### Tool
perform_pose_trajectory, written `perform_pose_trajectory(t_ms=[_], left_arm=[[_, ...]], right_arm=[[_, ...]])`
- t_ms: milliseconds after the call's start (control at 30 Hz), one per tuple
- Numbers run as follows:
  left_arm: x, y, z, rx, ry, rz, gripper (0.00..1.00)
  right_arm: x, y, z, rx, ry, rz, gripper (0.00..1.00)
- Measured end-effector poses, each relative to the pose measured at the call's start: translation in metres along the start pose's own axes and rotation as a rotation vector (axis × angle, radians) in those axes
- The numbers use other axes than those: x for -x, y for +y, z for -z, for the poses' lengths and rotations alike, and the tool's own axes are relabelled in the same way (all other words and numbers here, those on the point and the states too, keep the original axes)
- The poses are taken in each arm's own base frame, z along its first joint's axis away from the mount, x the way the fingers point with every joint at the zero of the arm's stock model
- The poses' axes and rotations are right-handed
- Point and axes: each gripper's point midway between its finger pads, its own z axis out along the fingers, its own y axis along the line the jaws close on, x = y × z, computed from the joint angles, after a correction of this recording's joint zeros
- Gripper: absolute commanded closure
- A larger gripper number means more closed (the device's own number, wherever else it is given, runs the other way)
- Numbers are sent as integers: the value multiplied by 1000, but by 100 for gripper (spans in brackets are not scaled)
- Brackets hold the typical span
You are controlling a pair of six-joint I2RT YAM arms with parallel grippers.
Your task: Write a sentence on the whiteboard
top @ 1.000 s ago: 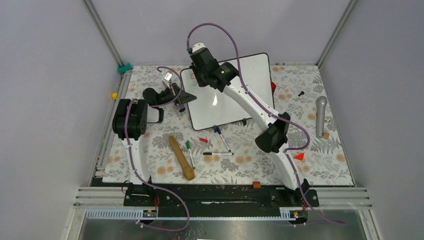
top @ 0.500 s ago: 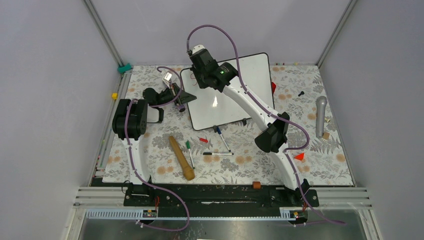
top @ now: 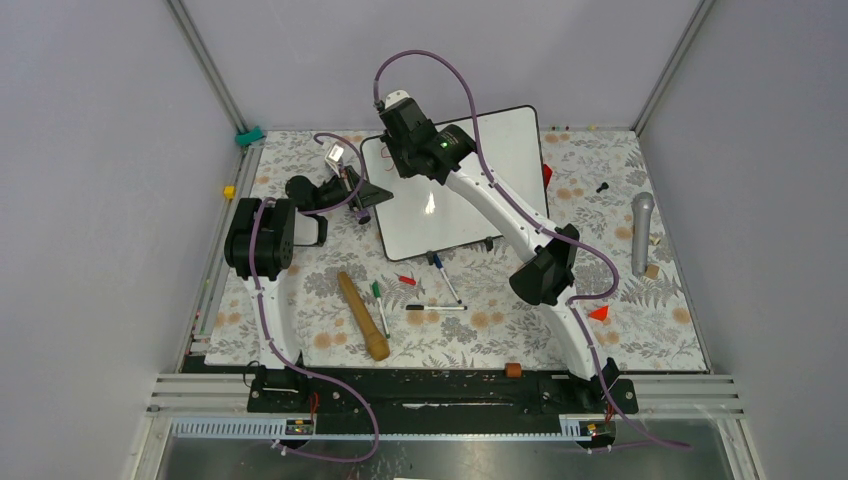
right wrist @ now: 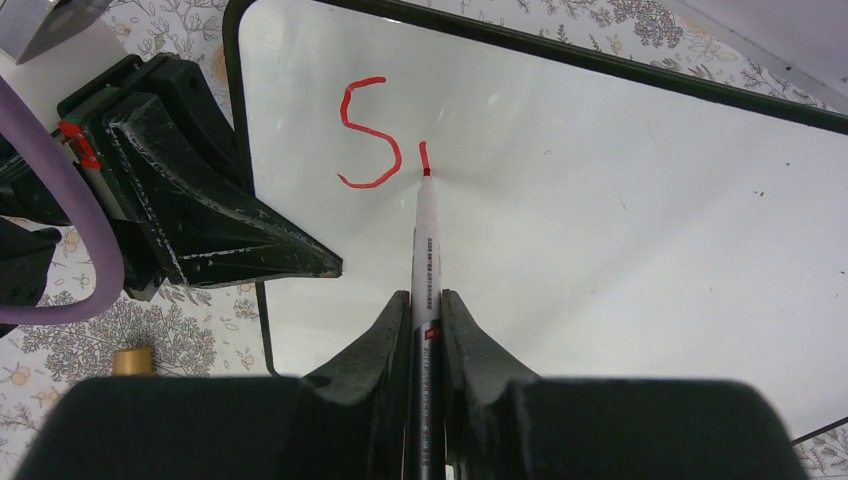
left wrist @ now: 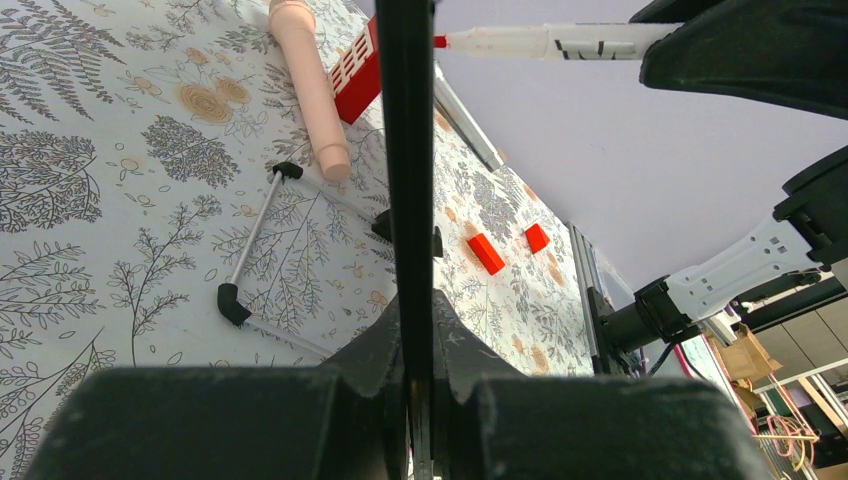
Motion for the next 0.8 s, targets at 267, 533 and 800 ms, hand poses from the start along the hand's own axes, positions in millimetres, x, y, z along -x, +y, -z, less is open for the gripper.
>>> perform_pose_trajectory(t_ms=[267, 533, 800], left_arm=[[0, 0, 0, 0, 0, 0, 100], [0, 0, 0, 1, -1, 1, 100], [0, 0, 0, 1, -1, 1, 100]], right_arm=[[2, 0, 0, 0, -3, 0, 100], [2, 0, -1, 0, -3, -1, 100], [3, 0, -1, 0, -5, 4, 100]])
